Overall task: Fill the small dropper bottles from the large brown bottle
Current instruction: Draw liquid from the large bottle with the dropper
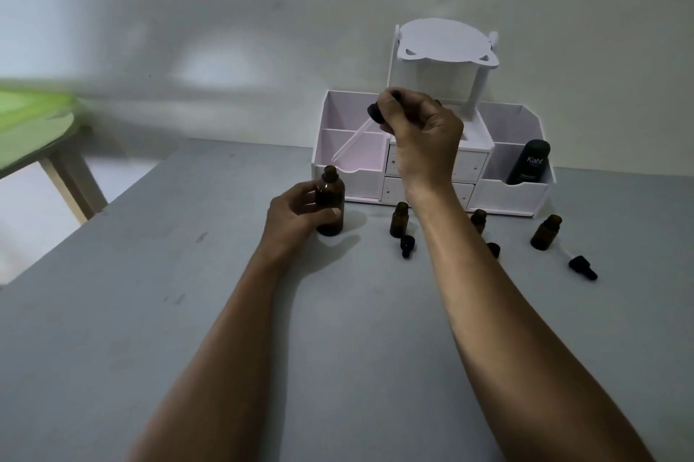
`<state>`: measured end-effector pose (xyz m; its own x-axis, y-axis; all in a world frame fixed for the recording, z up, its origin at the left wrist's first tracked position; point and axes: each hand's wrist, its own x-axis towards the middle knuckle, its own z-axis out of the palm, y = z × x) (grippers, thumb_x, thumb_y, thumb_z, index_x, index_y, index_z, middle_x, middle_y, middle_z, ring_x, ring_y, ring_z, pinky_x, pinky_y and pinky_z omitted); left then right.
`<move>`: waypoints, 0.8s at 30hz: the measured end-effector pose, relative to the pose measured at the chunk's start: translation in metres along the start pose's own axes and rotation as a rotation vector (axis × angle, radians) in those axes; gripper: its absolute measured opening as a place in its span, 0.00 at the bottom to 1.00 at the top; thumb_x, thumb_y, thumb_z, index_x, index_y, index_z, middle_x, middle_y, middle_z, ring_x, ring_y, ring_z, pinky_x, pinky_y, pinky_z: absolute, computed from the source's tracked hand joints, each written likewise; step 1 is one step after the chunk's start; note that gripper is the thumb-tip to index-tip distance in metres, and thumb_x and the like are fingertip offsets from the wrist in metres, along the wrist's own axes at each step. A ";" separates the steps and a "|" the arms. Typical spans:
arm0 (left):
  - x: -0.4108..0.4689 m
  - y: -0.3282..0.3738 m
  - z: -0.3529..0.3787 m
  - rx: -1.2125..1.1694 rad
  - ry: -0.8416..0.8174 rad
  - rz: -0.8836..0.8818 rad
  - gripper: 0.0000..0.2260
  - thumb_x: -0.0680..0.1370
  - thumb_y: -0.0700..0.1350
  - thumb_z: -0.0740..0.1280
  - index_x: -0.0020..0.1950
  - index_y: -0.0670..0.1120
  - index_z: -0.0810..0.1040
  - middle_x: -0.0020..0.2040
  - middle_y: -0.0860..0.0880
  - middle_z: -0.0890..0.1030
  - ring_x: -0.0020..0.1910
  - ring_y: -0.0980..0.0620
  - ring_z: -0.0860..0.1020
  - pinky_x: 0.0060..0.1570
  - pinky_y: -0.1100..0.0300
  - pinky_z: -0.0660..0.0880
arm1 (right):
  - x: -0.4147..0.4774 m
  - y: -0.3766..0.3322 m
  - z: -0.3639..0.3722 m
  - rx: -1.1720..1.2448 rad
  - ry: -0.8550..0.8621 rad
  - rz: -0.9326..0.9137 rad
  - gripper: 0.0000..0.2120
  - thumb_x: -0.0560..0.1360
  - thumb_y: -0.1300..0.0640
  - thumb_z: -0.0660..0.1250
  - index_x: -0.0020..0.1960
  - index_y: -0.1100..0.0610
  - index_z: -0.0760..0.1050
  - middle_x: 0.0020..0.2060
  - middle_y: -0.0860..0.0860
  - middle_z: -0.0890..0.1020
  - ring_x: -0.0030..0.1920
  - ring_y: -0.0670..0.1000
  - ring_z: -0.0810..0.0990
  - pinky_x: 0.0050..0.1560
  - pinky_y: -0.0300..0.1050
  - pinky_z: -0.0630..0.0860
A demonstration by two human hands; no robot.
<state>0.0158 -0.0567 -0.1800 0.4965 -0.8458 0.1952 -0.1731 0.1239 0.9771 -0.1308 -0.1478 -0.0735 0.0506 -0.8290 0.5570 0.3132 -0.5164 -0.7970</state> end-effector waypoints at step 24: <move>0.003 -0.005 -0.008 0.081 -0.023 0.009 0.24 0.70 0.37 0.77 0.65 0.44 0.81 0.56 0.48 0.85 0.52 0.55 0.85 0.54 0.63 0.79 | -0.023 0.038 0.024 -0.493 -0.457 0.057 0.09 0.76 0.56 0.72 0.54 0.59 0.84 0.47 0.52 0.87 0.45 0.47 0.85 0.54 0.40 0.82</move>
<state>0.0247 -0.0561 -0.1834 0.4752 -0.8566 0.2010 -0.2459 0.0901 0.9651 -0.0975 -0.1428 -0.1113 0.4841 -0.7398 0.4672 -0.1662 -0.6020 -0.7810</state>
